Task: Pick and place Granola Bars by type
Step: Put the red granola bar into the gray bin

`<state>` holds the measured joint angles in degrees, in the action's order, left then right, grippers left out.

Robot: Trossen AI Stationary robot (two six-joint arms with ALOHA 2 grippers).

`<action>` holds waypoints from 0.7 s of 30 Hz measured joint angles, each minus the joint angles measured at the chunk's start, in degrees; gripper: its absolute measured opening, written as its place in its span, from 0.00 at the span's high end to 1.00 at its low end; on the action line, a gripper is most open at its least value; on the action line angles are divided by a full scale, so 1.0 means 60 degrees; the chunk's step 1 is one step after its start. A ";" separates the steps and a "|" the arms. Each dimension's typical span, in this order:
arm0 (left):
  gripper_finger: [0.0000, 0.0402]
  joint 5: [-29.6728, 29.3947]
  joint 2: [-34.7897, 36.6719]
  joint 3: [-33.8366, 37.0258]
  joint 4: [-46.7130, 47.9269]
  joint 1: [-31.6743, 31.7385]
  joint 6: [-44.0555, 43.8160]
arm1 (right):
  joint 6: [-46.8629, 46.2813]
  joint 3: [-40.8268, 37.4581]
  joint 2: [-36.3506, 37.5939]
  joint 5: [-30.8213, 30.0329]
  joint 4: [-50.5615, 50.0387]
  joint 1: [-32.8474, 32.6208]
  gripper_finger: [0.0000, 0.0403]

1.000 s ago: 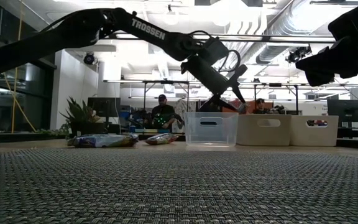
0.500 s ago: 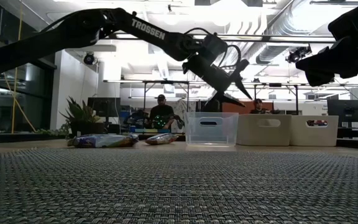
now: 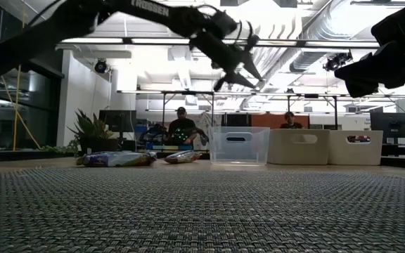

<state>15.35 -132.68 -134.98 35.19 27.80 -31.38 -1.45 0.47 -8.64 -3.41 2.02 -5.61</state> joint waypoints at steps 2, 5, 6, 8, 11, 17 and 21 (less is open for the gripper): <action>0.68 -0.0403 0.0302 0.0000 0.0732 0.0020 0.0576 | 0.0000 0.0000 0.0000 -0.0002 0.0000 0.0003 1.00; 0.68 -0.1301 0.0729 0.0000 0.1945 0.0055 0.1333 | 0.0000 0.0000 0.0001 -0.0002 0.0000 0.0001 1.00; 0.68 -0.1660 0.0866 0.0000 0.2381 0.0067 0.1529 | 0.0001 0.0000 0.0000 -0.0002 0.0000 0.0001 1.00; 0.68 -0.2510 0.1145 0.0000 0.3131 0.0109 0.1909 | 0.0000 0.0000 0.0003 -0.0002 0.0000 0.0001 1.00; 0.68 -0.3387 0.1483 0.0000 0.4075 0.0144 0.2240 | 0.0000 0.0000 0.0004 -0.0002 0.0000 0.0003 1.00; 0.68 -0.4691 0.1946 0.0000 0.6580 0.0109 0.2260 | 0.0002 0.0000 0.0004 -0.0002 0.0000 0.0004 1.00; 0.68 -0.5108 0.1948 0.0015 0.7958 0.0112 0.1925 | 0.0000 0.0000 0.0004 -0.0002 0.0000 0.0000 1.00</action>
<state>-15.30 -120.99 -134.89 82.94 28.47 -19.82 -1.45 0.47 -8.62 -3.42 2.02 -5.61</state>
